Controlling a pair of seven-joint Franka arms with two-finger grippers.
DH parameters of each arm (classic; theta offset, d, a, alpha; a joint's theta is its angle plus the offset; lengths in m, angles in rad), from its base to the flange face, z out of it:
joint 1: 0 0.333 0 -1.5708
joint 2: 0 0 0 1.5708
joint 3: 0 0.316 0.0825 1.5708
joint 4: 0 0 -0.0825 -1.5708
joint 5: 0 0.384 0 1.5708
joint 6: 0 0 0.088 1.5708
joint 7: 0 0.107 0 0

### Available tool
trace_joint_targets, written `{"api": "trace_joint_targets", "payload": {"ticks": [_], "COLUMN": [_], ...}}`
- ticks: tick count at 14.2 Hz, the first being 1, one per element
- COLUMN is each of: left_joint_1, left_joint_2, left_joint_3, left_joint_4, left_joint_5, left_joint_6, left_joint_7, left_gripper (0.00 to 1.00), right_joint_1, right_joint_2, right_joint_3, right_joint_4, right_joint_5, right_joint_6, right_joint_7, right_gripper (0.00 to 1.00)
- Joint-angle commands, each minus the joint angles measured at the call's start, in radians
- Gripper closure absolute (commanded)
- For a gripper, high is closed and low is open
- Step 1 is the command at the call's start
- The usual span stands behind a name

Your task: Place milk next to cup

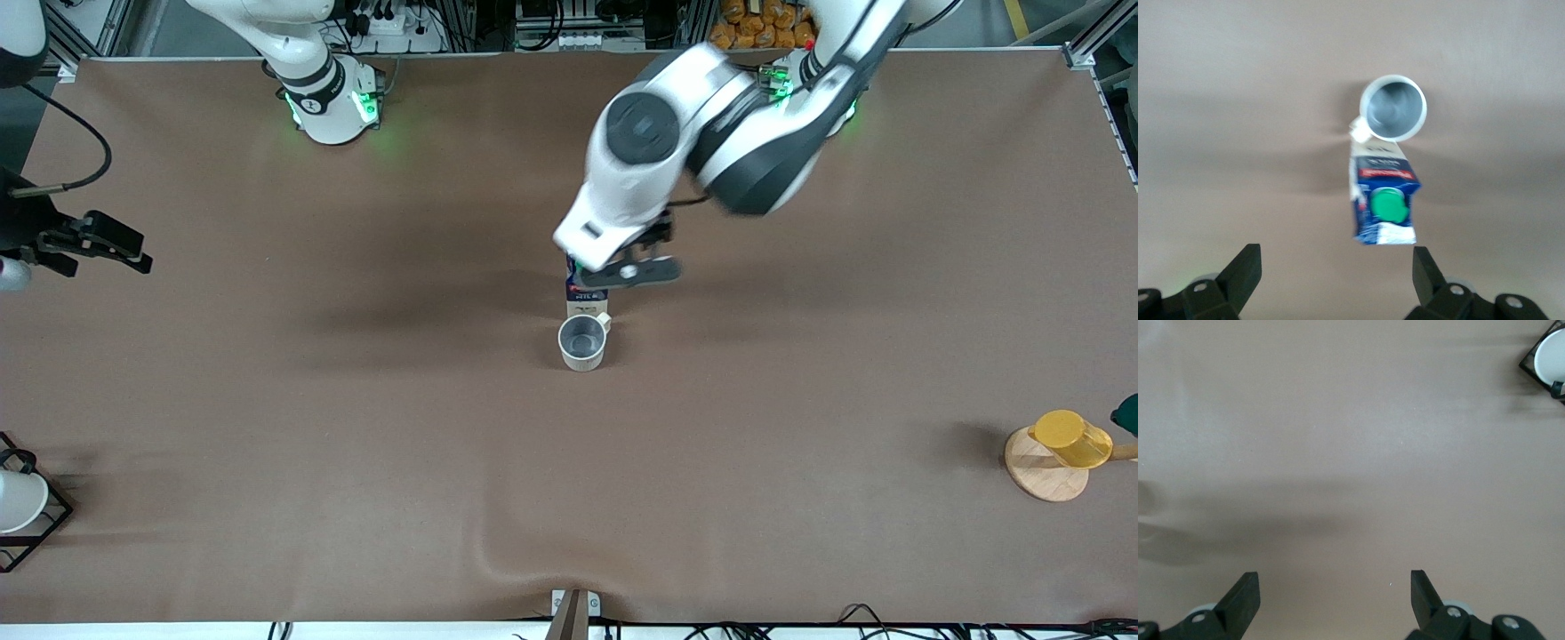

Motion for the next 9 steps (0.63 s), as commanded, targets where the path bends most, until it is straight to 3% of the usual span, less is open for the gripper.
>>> {"api": "trace_joint_targets", "payload": {"ticks": [1,3,9], "left_joint_1": [0.106,0.207,0.415], "left_joint_2": [-0.192,-0.272,-0.357], "left_joint_3": [0.006,0.008,0.008], "left_joint_4": [-0.038,-0.041,-0.050], "left_joint_5": [0.007,0.007,0.006], "left_joint_6": [-0.088,-0.142,-0.258], "left_joint_7": [0.015,0.072,0.334], "left_gripper": [0.00,0.00,0.00], "right_joint_1": [-0.020,-0.008,0.036], "right_joint_2": [0.011,0.012,0.014], "right_joint_3": [0.026,0.016,-0.021], "right_joint_4": [0.036,0.034,0.040], "right_joint_5": [-0.020,-0.021,-0.023], "right_joint_6": [-0.025,-0.025,-0.028], "right_joint_7": [0.016,0.012,0.018], "right_gripper": [0.00,0.00,0.00]}}
